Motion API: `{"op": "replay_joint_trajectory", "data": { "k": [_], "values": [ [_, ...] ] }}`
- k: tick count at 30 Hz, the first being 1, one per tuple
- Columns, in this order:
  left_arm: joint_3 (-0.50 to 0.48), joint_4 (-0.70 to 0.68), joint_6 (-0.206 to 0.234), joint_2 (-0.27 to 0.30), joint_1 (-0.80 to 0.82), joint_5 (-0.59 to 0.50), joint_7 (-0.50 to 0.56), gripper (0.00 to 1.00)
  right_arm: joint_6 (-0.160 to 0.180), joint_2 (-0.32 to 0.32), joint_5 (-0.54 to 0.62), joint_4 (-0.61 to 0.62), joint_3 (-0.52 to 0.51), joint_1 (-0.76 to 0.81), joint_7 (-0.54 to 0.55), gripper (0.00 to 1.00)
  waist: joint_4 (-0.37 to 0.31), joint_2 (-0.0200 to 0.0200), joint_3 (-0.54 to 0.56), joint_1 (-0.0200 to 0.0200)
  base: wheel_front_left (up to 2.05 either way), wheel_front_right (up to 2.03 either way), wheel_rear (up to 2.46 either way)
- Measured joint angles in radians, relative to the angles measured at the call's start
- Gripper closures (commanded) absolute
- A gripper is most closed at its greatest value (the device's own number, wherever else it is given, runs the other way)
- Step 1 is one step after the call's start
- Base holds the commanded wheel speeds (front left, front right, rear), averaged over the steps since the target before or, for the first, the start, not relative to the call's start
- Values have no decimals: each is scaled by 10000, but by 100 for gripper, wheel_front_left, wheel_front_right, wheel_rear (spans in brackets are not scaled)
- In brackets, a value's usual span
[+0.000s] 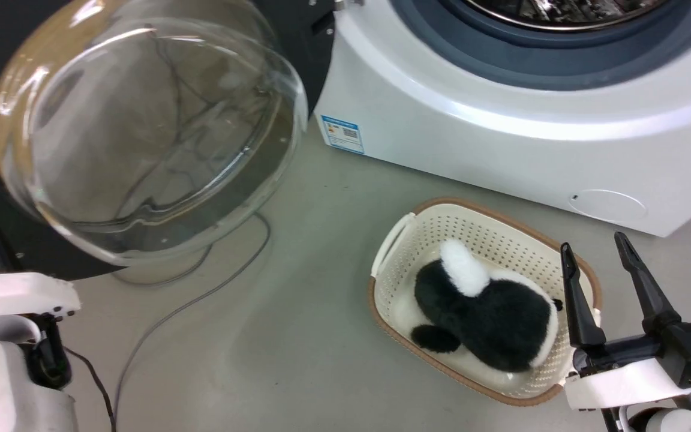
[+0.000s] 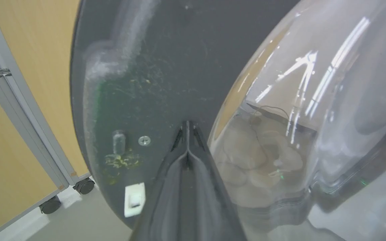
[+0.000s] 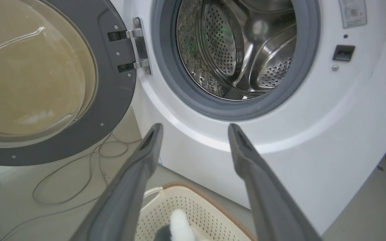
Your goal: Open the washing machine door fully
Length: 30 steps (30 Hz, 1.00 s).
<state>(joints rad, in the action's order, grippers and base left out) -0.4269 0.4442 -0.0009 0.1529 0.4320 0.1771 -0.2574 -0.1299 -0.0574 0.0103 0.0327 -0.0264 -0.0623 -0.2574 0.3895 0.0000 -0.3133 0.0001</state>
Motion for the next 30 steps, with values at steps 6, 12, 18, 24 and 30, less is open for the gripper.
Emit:
{"op": "replay_joint_trajectory", "data": {
  "k": [6,12,18,24,30],
  "values": [
    [-397,240,-205,69,103,-280,0,100,0,-2,67,10,-31,-6,0,0,-233,0,76,0,0,0,0],
    [-560,-4,-454,15,-140,-675,0,100,0,17,46,-25,-58,29,0,0,-367,0,546,0,0,0,0],
    [-464,-765,-731,-167,-1093,-1145,0,100,0,35,-192,-42,-236,389,0,0,-531,0,1464,-1,0,0,0],
    [13,-1678,-917,-516,-1916,-1333,0,100,0,38,-485,-38,-347,734,0,0,-739,0,2245,-2,0,0,0],
    [725,-2330,-1089,-698,-2670,-1392,0,100,0,44,-750,-40,-453,1074,0,0,-1041,0,2892,-2,0,0,0]
  ]
}}
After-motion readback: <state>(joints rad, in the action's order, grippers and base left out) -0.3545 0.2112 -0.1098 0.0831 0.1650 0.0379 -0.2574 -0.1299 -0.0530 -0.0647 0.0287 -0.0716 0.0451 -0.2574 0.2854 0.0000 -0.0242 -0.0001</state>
